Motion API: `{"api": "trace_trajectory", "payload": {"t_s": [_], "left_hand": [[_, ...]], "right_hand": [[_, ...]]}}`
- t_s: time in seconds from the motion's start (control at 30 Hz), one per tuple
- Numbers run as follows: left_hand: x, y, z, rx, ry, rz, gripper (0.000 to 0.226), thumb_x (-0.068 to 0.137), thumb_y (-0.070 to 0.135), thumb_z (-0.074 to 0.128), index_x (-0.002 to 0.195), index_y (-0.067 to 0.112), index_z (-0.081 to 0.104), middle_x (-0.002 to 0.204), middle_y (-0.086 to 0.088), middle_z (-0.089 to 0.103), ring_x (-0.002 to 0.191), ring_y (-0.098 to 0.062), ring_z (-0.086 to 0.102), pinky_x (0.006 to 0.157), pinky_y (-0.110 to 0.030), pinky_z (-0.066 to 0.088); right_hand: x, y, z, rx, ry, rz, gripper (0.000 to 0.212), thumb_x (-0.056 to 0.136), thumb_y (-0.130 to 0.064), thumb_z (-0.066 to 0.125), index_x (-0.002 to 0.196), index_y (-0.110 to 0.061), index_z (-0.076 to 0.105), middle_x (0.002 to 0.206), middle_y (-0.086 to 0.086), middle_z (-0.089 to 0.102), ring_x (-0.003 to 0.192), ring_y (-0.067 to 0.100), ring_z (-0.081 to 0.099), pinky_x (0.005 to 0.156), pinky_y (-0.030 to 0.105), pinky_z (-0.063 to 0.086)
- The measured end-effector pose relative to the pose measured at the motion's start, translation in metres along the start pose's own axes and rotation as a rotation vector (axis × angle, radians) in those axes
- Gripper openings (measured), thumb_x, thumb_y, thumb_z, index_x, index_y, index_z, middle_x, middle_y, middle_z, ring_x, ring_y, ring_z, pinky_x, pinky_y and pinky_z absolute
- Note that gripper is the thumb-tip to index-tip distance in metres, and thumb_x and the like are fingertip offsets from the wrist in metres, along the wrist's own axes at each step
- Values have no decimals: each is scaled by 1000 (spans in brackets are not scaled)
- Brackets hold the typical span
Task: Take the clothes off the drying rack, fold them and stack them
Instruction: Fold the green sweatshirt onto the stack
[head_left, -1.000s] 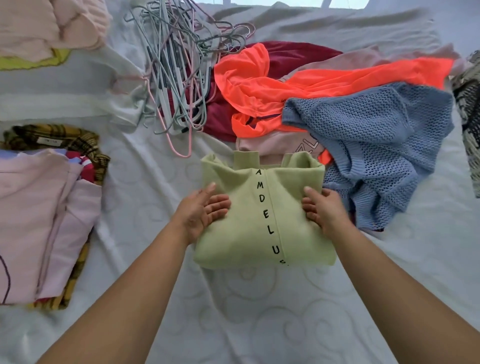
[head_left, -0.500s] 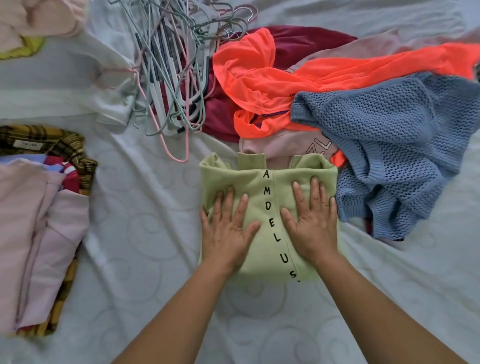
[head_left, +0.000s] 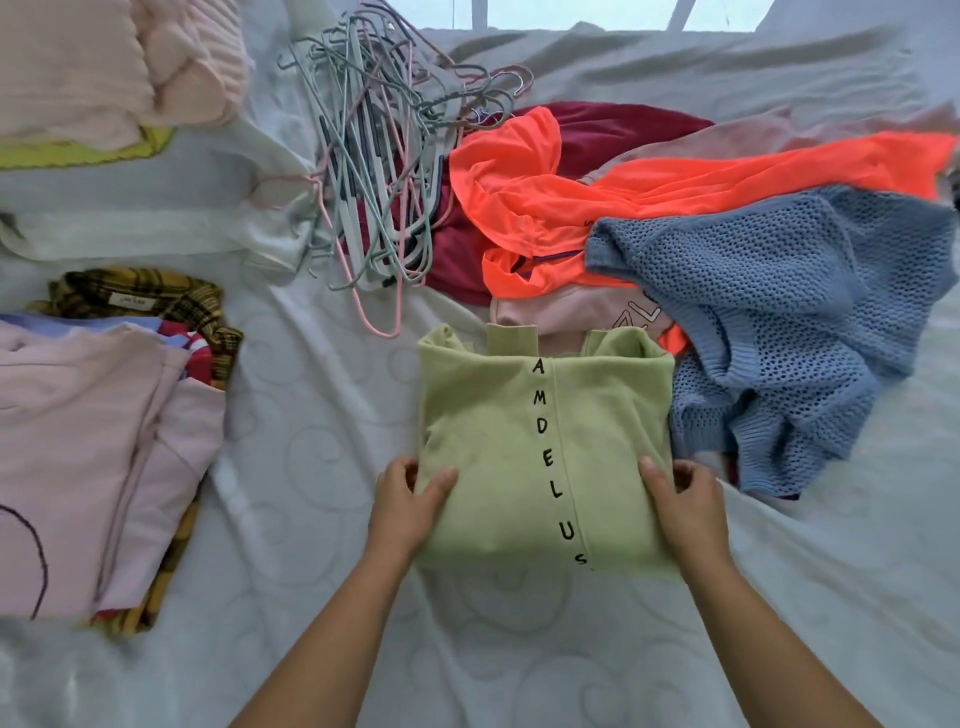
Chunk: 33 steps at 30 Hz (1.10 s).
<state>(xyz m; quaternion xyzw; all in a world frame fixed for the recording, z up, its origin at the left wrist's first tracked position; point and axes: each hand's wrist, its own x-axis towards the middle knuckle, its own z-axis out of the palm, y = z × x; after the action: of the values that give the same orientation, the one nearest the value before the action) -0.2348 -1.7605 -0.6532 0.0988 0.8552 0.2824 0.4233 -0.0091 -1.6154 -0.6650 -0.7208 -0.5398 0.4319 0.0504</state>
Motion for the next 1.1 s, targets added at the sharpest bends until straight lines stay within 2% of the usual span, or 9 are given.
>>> {"api": "trace_trajectory", "payload": {"t_s": [0.13, 0.37, 0.47, 0.57, 0.7, 0.87, 0.93, 1.0, 1.1], "left_hand": [[-4, 9, 0, -166, -119, -97, 37, 84, 34, 66, 110, 12, 56, 111, -9, 63, 99, -25, 61, 89, -38, 50], [-53, -12, -13, -330, -203, -284, 47, 84, 36, 66, 122, 8, 58, 107, -10, 67, 92, -23, 65, 73, -31, 51], [-84, -31, -22, -331, -235, -320, 51, 85, 38, 64, 126, 11, 54, 110, -6, 65, 95, -22, 64, 78, -33, 51], [-110, -40, -36, -281, -228, -232, 46, 89, 36, 59, 130, 16, 48, 110, 3, 61, 96, -14, 60, 73, -24, 48], [-110, -29, -64, -4, -145, 20, 41, 92, 32, 54, 132, 24, 46, 122, 9, 55, 104, -9, 53, 85, -23, 40], [-82, 1, -146, -1, -40, 228, 34, 88, 35, 58, 122, 28, 57, 115, 9, 63, 104, -7, 59, 85, -22, 43], [-74, 5, -196, -49, 32, 305, 30, 81, 39, 58, 110, 33, 61, 99, 18, 68, 92, 6, 61, 81, -15, 45], [-70, 4, -250, -100, 104, 343, 20, 81, 34, 61, 100, 40, 59, 84, 31, 66, 80, 18, 58, 69, -3, 42], [-60, -15, -335, -104, 213, 344, 19, 80, 38, 65, 97, 44, 59, 85, 38, 63, 79, 17, 58, 68, -5, 44]], "right_hand": [[10, -15, -13, 65, -197, 132, 50, 85, -39, 63, 117, -1, 54, 113, 14, 61, 99, 30, 57, 87, 38, 45], [-19, -13, -53, 303, -676, 361, 29, 86, -33, 61, 106, -11, 62, 96, 14, 72, 87, 30, 68, 74, 39, 52], [-46, 9, -53, 381, -685, 495, 27, 88, -28, 58, 103, -5, 63, 88, 18, 73, 72, 31, 70, 68, 37, 53], [-79, 18, -50, 406, -650, 565, 41, 82, -30, 65, 111, -1, 61, 95, 22, 70, 90, 33, 66, 85, 44, 50], [-92, 19, -29, 329, -589, 319, 97, 46, -46, 85, 129, -5, 53, 121, 14, 62, 115, 29, 55, 108, 45, 34], [-134, -64, 3, 518, -553, 151, 44, 83, -24, 64, 125, -14, 55, 116, 11, 64, 104, 29, 60, 98, 46, 43], [-154, -102, 28, 629, -593, 65, 25, 92, -21, 53, 117, -21, 58, 109, 4, 67, 99, 26, 63, 88, 43, 48], [-178, -141, 63, 681, -612, -10, 17, 93, -21, 52, 107, -28, 58, 105, -2, 68, 96, 21, 64, 83, 42, 50], [-218, -191, 125, 727, -665, -91, 20, 92, -22, 52, 109, -31, 56, 109, -5, 66, 98, 18, 64, 82, 38, 53]]}}
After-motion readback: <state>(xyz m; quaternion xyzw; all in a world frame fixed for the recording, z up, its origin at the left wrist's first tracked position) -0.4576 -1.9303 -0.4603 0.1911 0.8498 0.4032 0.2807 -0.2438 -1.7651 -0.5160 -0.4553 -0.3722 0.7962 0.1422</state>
